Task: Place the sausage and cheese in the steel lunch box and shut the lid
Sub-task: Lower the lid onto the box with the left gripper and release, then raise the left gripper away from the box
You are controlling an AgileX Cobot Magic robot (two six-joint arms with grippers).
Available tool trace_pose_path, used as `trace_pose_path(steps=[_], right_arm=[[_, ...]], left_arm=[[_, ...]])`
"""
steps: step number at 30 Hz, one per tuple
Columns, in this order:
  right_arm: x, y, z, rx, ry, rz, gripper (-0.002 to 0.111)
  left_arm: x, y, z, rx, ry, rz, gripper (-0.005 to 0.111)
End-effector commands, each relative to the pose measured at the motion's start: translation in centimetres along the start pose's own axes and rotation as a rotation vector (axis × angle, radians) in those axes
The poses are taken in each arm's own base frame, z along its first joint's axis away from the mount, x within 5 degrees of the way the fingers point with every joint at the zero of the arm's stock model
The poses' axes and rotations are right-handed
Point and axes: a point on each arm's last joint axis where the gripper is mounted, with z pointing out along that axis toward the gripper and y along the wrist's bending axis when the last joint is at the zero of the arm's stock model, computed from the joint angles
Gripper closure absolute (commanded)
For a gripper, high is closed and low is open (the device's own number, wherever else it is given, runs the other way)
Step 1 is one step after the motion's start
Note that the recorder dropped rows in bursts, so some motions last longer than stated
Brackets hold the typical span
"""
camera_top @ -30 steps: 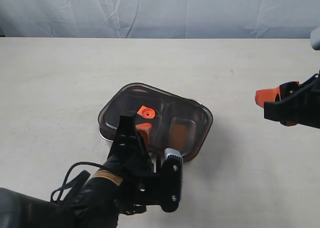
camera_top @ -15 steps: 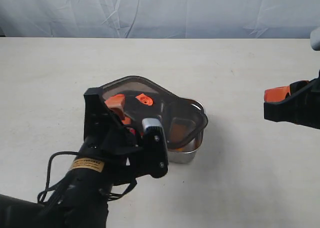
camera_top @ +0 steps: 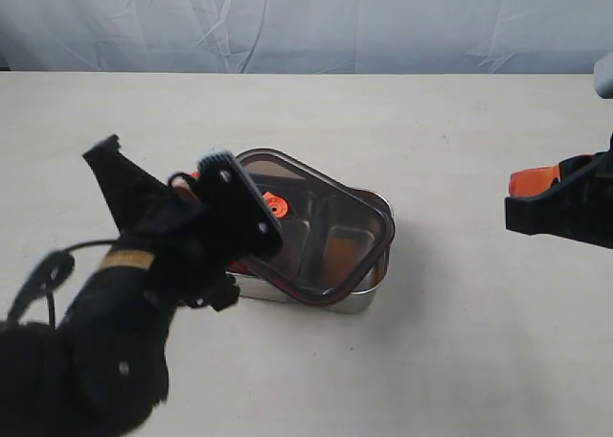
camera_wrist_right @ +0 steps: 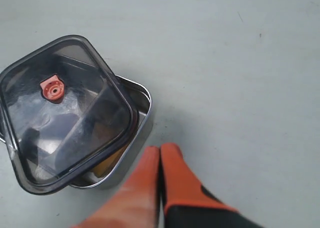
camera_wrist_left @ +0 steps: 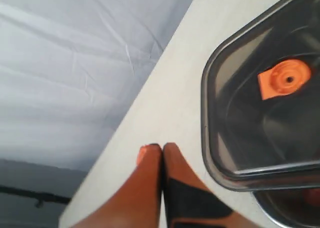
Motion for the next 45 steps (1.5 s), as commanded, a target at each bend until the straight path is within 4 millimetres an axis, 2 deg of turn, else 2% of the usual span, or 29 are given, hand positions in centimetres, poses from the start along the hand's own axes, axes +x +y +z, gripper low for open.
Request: trace_pose_path(steps=[1,4,9,13,15,19,22,26,31,37,40,45], right_arm=[[-0.1,0.0,-0.2,0.004,-0.008,-0.01,0.108],[-0.1,0.0,-0.2,0.004,-0.008,-0.01,0.108],[-0.1,0.0,0.0,0.003,-0.005,-0.001,0.108],[0.0,-0.1,0.2,0.004,0.005,0.001,0.108],[0.0,-0.1,0.4,0.004,0.014,0.005,0.108],[0.1,-0.2,0.9,0.005,0.03,0.015,0.108],[0.2,-0.3,1.2,0.005,0.045,0.027,0.108],[0.3,-0.4,1.7,0.007,0.067,0.03,0.108],[0.4,-0.5,2.2,0.01,0.084,0.034,0.108],[0.7,-0.7,3.0,0.018,0.114,0.041,0.108],[0.9,-0.8,3.5,0.022,0.137,0.045,0.108],[0.9,-1.0,4.2,0.034,0.145,0.05,0.108]], left_arm=[[1.2,2.0,4.0,0.128,0.131,-0.197,0.107],[1.7,4.5,6.9,0.144,0.182,-0.323,0.107],[1.0,8.4,10.4,0.256,0.132,-0.519,0.107],[0.7,11.4,12.2,0.391,0.052,-0.698,0.107],[0.7,12.8,12.8,0.405,0.026,-0.771,0.107],[0.1,14.1,14.0,0.462,-0.039,-0.806,0.107],[-1.1,13.7,15.2,0.572,-0.104,-0.805,0.107],[-1.8,12.7,17.8,0.623,-0.114,-0.805,0.107],[-1.6,10.9,21.2,0.645,-0.083,-0.768,0.107],[-1.5,8.4,24.0,0.729,-0.081,-0.725,0.107],[-1.7,8.0,25.0,0.752,-0.081,-0.757,0.107],[-2.3,7.1,25.4,0.871,-0.081,-0.811,0.107]])
